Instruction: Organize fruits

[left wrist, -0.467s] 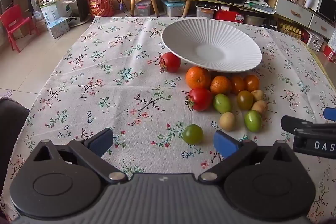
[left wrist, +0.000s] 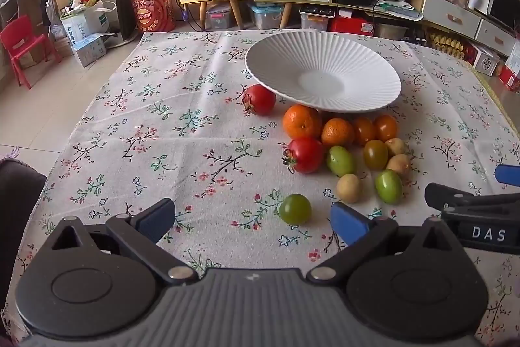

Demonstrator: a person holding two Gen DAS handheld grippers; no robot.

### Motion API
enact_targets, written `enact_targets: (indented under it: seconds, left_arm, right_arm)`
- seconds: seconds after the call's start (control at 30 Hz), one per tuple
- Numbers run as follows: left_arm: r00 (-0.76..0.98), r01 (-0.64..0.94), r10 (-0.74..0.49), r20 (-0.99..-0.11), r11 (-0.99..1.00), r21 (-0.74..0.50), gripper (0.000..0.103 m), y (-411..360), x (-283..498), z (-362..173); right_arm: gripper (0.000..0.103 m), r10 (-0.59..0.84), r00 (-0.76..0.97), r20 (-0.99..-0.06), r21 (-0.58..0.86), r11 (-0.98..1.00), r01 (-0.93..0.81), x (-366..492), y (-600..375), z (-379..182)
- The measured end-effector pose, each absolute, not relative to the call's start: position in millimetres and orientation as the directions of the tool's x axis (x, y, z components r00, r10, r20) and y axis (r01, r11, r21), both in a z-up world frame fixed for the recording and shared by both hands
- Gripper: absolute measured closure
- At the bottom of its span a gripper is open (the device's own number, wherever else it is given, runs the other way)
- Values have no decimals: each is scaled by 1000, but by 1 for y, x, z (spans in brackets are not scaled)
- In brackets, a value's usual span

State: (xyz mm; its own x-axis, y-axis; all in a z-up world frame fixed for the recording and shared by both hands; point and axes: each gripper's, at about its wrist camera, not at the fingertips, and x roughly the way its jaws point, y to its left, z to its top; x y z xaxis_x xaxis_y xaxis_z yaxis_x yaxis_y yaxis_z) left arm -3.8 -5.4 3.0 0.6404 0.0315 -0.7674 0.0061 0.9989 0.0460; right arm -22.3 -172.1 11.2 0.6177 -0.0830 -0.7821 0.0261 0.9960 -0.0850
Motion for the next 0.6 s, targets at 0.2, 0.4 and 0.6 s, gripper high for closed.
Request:
enact_targets:
  seconds: [0.2, 0.4, 0.6]
  left_arm:
    - [640, 14, 25, -768, 999, 44, 5, -5, -5, 3]
    - [643, 19, 19, -766, 999, 40, 5, -7, -6, 5]
    - [639, 14, 19, -769, 999, 36, 5, -6, -5, 4]
  right_arm:
    - [0, -85, 622, -778, -91, 996, 22, -22, -170, 12]
    - [0, -86, 622, -778, -97, 995, 16, -21, -169, 11]
    - [0, -85, 623, -778, -97, 995, 15, -21, -168, 11]
